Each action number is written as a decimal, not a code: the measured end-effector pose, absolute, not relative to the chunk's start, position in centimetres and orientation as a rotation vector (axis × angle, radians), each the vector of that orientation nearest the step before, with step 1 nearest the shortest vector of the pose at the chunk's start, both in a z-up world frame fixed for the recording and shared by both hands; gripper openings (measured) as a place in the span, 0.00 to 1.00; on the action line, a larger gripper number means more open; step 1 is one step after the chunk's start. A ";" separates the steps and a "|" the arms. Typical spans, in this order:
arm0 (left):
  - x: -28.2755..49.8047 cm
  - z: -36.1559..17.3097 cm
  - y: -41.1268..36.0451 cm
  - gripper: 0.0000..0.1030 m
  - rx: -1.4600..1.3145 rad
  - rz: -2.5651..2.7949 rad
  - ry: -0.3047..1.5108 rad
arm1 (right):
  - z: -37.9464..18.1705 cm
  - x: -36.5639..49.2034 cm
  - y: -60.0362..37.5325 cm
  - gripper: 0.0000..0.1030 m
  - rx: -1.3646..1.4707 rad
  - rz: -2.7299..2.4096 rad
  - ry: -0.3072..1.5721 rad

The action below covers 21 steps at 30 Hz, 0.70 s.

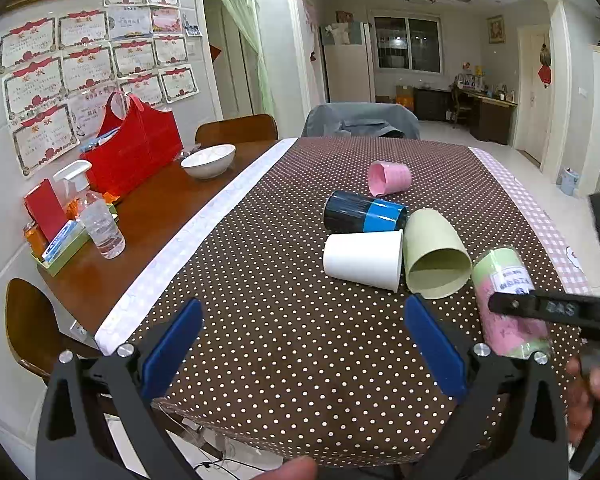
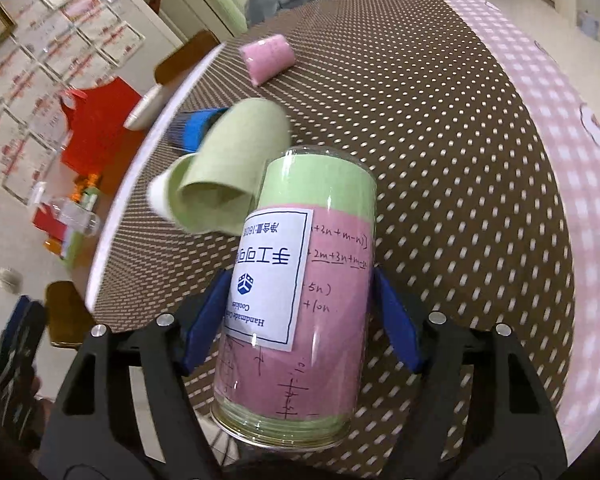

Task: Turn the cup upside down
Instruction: 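Lift the canister with the right gripper and rotate it upside down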

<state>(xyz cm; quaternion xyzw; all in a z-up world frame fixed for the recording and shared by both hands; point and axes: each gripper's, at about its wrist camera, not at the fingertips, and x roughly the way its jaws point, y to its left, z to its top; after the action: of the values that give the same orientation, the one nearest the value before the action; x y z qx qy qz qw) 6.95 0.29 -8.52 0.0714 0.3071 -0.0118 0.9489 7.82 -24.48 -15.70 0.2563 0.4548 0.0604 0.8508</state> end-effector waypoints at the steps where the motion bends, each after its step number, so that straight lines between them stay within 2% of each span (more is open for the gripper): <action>1: 6.9 -8.5 0.4 0.96 0.145 -0.023 0.624 | -15.4 7.3 -24.1 0.69 0.542 0.138 0.944; 7: 6.8 -8.5 1.0 0.96 0.147 -0.007 0.627 | -14.1 6.9 -19.2 0.69 0.469 0.219 0.918; 17: 7.1 -9.1 1.4 0.96 0.147 0.004 0.656 | -17.7 8.9 -16.8 0.71 0.426 0.232 1.024; 19: 7.1 -9.2 1.2 0.96 0.151 -0.001 0.664 | -17.3 8.5 -17.4 0.83 0.448 0.239 1.007; 21: 7.0 -9.3 0.9 0.96 0.156 -0.005 0.667 | -16.6 7.8 -18.2 0.90 0.459 0.237 0.977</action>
<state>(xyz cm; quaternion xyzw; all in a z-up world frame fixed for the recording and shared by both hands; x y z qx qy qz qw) 7.03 0.89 -9.27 0.0763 0.3271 -0.0027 0.9419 7.85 -18.25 -16.58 0.2181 0.4640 0.1127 0.8511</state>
